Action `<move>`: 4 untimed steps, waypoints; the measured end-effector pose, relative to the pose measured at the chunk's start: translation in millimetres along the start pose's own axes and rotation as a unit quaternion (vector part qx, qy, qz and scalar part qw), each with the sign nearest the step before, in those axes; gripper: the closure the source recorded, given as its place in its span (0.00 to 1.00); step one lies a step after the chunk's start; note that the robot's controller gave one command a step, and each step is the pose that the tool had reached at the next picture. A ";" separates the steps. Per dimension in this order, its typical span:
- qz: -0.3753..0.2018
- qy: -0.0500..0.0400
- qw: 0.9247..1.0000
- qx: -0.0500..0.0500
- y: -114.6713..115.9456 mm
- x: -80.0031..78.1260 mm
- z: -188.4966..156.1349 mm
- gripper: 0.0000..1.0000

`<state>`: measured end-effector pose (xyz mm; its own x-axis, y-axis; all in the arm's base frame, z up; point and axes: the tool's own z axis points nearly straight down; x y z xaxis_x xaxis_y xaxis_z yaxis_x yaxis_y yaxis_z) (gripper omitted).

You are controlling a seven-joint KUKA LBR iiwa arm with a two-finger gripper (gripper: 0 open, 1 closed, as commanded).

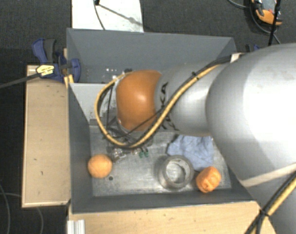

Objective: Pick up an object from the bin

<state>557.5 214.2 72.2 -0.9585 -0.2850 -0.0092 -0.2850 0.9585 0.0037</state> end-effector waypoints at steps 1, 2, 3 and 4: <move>-0.002 0.001 1.000 0.001 -0.4 3.8 -0.3 1.00; -0.003 0.001 1.000 0.001 -0.4 6.3 -0.3 1.00; -0.008 0.001 1.000 0.000 -8.4 2.5 -0.4 1.00; 0.007 0.000 1.000 0.000 -13.3 1.0 -0.6 1.00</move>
Offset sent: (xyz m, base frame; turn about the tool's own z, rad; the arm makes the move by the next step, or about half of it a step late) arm -0.0038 -0.0056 -0.0022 -0.0196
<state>560.4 201.2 72.7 -0.9624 -0.2713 -0.0096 -0.2714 0.9625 0.0037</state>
